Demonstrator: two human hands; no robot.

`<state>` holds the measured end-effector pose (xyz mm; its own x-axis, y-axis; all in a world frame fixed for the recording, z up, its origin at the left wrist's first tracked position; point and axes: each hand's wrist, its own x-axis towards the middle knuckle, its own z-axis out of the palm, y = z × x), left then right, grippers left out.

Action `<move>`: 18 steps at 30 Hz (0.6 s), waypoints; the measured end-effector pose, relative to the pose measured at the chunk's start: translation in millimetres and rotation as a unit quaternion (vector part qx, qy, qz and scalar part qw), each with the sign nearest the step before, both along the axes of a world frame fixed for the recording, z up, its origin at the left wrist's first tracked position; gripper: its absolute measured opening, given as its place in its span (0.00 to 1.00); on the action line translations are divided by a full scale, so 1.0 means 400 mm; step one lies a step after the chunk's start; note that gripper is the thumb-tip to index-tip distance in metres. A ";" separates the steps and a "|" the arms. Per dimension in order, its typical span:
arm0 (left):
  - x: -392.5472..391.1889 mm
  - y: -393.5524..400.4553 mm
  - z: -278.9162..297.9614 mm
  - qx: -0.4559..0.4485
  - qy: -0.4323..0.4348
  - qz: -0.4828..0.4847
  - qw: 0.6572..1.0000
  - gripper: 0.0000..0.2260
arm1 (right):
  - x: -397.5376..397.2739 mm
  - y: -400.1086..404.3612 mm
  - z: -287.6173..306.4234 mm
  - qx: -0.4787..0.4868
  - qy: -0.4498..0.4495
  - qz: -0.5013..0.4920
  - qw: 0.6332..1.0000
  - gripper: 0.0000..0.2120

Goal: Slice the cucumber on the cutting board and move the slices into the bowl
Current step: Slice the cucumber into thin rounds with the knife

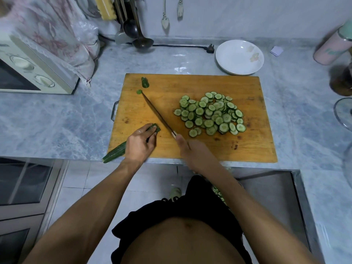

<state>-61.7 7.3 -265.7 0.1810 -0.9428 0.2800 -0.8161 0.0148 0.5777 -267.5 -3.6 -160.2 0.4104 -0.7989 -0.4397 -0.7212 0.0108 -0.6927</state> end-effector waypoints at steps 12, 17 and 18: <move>-0.002 0.002 0.007 0.003 -0.029 -0.006 1.000 0.12 | 0.019 0.043 0.010 -0.013 0.011 0.049 0.999 0.30; -0.005 0.004 0.006 0.002 -0.022 0.000 1.000 0.12 | 0.028 0.039 0.012 0.016 -0.006 0.021 1.000 0.32; -0.005 0.003 0.004 0.000 -0.024 -0.002 1.000 0.12 | 0.027 0.038 0.014 0.028 -0.011 0.007 1.000 0.32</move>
<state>-63.7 8.5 -264.3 0.1632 -0.9434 0.2887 -0.8433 0.0184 0.5371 -256.5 11.6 -154.5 0.4320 -0.7671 -0.4742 -0.7064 0.0390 -0.7067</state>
